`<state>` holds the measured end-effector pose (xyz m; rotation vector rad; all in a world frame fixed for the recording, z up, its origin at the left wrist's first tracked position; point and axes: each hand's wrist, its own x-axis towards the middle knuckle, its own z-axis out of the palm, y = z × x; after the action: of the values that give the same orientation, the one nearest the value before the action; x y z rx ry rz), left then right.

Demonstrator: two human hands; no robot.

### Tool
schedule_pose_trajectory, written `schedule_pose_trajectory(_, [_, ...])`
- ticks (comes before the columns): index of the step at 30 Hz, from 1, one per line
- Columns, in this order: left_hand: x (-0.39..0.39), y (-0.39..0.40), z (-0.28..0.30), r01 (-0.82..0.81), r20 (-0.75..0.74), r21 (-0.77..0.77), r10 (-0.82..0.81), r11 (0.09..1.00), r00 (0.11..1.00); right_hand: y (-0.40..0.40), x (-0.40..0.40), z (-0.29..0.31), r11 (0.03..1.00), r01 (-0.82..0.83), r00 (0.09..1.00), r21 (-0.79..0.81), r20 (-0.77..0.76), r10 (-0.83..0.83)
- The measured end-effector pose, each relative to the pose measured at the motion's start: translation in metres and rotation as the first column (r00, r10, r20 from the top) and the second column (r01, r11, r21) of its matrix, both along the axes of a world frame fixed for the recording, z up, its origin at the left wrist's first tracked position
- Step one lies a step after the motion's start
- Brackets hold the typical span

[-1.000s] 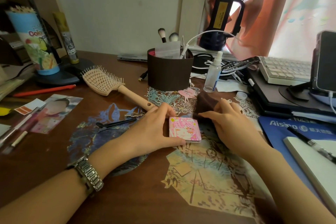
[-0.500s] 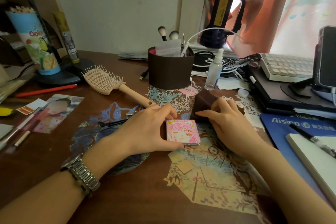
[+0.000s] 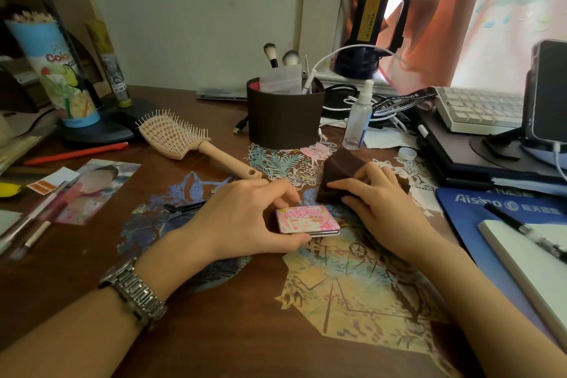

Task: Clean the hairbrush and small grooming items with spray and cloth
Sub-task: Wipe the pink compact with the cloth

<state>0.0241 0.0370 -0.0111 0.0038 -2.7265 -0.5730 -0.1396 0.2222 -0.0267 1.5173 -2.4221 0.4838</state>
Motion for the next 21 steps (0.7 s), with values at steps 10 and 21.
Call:
schedule_pose_trajectory(10, [-0.008, -0.001, -0.003, -0.013, -0.222, 0.094, 0.034, 0.995, 0.975, -0.001, 0.000, 0.000, 1.000, -0.002, 1.000, -0.005, 0.000, 0.002])
schedule_pose_trajectory(21, [-0.009, -0.009, 0.004, -0.190, 0.124, 0.562, 0.145, 0.805, 0.982, -0.001, 0.000, 0.001, 1.000, 0.001, 1.000, -0.009, 0.014, -0.001])
